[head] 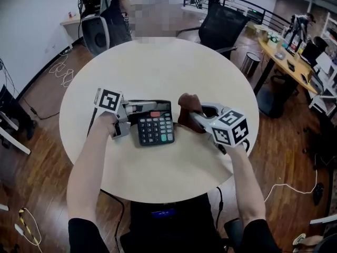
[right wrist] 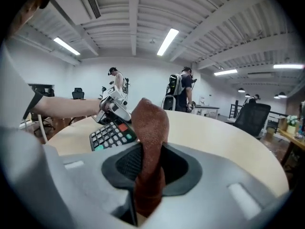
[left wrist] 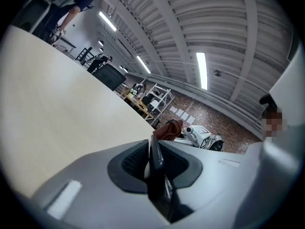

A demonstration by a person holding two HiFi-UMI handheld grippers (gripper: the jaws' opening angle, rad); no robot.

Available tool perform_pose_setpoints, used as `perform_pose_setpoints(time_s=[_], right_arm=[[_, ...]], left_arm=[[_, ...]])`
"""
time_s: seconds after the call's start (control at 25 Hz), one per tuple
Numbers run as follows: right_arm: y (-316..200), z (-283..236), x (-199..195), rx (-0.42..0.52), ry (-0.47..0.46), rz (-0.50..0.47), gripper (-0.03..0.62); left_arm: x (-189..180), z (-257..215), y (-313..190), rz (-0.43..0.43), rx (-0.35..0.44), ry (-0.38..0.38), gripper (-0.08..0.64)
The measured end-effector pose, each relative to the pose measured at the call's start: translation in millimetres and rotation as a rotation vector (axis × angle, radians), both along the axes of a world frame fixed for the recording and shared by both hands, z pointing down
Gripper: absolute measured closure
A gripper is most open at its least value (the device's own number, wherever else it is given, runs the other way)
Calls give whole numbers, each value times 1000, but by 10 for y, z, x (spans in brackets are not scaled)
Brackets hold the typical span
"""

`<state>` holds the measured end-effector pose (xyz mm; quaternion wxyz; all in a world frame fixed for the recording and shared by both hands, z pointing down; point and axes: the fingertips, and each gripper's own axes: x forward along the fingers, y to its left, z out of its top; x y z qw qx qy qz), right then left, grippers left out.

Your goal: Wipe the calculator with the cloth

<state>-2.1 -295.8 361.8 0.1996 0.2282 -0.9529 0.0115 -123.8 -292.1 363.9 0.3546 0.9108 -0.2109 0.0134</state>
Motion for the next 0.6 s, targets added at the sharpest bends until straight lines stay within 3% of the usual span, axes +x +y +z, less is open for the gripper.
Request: perform_pose_setpoints(time_s=[0.2, 0.44, 0.52, 0.6], right_arm=[[-97, 77, -197, -50, 37, -14, 502], [-140, 78, -204, -72, 46, -16, 502], [-161, 90, -161, -75, 42, -4, 502], [-211, 88, -119, -61, 44, 13, 502]], left_arm=[[94, 16, -94, -1, 87, -133, 487], [44, 69, -298, -130, 286, -354, 391], [-134, 35, -325, -230, 309, -364, 348], [-393, -97, -259, -356, 282, -273, 306]])
